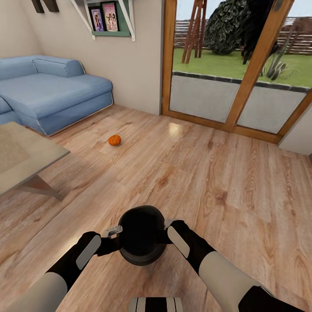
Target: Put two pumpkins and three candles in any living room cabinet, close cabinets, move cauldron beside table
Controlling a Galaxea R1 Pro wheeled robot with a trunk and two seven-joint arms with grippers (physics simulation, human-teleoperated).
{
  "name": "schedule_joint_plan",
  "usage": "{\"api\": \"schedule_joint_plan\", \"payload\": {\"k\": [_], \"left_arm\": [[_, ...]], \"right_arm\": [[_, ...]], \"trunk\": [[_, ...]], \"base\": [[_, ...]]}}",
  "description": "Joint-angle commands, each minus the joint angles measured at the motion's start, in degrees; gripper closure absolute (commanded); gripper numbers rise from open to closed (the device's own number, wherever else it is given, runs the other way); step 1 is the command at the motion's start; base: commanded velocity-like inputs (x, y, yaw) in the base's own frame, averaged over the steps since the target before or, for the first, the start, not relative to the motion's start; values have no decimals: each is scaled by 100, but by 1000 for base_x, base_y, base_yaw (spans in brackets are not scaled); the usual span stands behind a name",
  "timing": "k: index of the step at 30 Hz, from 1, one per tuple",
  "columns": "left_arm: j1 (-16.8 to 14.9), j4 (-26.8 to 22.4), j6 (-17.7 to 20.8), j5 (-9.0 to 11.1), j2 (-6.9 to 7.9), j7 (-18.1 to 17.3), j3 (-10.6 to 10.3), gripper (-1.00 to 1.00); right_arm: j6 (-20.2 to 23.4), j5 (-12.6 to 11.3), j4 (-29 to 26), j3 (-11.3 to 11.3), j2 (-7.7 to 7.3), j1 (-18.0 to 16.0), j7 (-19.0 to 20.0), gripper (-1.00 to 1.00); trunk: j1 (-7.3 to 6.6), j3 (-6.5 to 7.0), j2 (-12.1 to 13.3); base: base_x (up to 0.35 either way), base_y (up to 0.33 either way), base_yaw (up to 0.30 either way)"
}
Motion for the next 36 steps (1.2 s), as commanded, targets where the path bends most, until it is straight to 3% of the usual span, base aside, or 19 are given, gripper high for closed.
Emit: {"api": "schedule_joint_plan", "payload": {"k": [1, 11, 36], "left_arm": [[0, -13, -5, 172, 5, 37, -31, 100], [-1, -12, -3, 179, 5, 37, -14, 100], [-1, -16, 6, 181, -4, 79, -22, 100]], "right_arm": [[-9, -133, -7, 26, 0, -5, -45, 100], [-1, -140, -12, 26, 0, -5, -41, 100], [8, -140, -68, 9, 0, -5, 69, 100]], "trunk": [[-1, -5, -2], [-1, -5, -2], [-65, 549, 32]], "base": [[0, 0, 0], [0, 0, 0], [0, 0, 0]]}}
